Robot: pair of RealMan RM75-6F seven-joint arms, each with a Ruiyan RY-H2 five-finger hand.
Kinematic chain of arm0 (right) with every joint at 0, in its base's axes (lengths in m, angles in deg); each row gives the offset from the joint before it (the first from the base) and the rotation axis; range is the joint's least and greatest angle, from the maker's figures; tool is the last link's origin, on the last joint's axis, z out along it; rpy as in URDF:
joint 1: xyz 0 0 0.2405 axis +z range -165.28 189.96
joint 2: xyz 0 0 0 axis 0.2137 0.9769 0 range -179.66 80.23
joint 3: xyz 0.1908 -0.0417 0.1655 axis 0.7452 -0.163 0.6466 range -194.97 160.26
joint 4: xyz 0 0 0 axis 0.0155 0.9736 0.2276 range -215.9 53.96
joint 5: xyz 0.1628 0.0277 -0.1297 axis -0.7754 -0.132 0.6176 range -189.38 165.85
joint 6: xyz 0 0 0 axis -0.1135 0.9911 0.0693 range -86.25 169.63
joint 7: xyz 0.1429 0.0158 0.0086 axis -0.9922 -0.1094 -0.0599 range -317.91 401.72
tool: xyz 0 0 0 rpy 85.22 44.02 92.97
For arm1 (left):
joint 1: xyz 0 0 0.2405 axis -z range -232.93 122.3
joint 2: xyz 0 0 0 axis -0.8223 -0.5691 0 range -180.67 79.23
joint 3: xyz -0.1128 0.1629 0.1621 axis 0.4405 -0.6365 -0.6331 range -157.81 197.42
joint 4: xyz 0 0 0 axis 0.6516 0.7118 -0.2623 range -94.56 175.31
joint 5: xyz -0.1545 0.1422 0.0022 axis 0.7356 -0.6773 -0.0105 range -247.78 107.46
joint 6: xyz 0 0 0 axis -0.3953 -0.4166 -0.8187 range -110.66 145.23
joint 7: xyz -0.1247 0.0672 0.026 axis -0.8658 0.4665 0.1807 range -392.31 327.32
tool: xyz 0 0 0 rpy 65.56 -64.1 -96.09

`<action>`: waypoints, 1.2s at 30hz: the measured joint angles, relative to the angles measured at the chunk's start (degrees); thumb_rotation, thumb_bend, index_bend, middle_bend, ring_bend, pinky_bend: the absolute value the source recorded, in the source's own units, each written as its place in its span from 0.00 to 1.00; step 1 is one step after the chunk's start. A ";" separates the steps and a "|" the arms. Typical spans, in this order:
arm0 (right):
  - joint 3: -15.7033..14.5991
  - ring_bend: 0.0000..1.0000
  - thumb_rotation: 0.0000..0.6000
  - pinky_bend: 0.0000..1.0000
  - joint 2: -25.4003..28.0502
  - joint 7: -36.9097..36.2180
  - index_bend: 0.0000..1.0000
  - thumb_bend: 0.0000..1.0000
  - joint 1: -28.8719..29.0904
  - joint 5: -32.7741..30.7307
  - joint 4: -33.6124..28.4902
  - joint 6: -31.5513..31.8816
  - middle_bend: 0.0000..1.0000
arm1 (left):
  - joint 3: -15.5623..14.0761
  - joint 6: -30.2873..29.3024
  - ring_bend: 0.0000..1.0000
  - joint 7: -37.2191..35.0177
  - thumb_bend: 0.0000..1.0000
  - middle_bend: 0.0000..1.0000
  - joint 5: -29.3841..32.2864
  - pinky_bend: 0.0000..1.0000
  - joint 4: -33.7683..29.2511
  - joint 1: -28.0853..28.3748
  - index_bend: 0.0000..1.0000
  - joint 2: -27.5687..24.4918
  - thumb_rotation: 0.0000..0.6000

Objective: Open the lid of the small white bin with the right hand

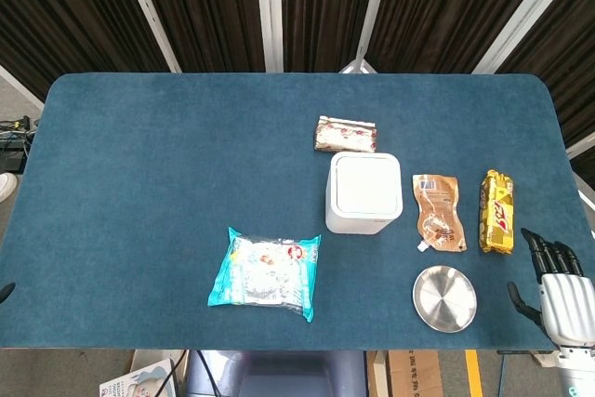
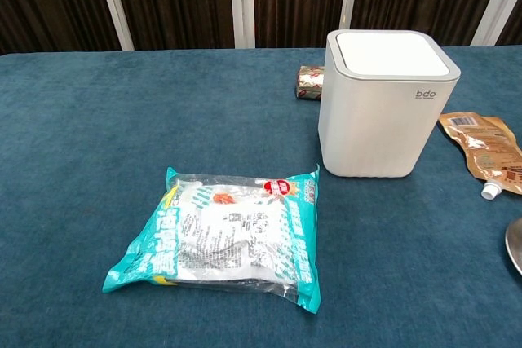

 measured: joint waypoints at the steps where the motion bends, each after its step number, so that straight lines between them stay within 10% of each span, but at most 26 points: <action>1: 0.02 0.56 1.00 0.59 0.11 -0.34 0.08 0.47 0.14 0.32 -0.24 -0.13 0.51 | -0.16 0.08 0.01 0.21 0.03 0.07 -0.18 0.08 -0.37 -0.01 0.20 -0.13 1.00; 4: 0.21 0.80 1.00 0.80 0.85 -1.84 0.08 0.73 0.96 1.20 -1.03 -0.96 0.76 | -0.31 0.08 0.01 0.30 0.03 0.07 -0.42 0.08 -0.77 -0.06 0.20 -0.35 1.00; 9: 1.58 0.86 1.00 0.83 3.91 -1.14 0.08 0.94 3.92 2.22 -4.41 -3.81 0.83 | -0.31 -0.18 0.01 -0.09 0.03 0.07 -0.24 0.07 -0.90 -0.31 0.20 -0.50 1.00; 22: 6.14 0.86 1.00 0.83 14.57 12.44 0.08 0.96 15.21 -5.13 -22.57 -22.01 0.83 | -0.19 1.41 0.01 0.32 0.03 0.07 0.97 0.08 -1.55 0.05 0.19 -0.82 1.00; 36: 9.89 0.86 1.00 0.83 13.34 31.01 0.08 0.96 26.49 -24.49 -32.36 -30.38 0.83 | 0.17 1.85 0.01 -0.45 0.03 0.07 2.10 0.08 -1.91 -0.07 0.19 -1.23 1.00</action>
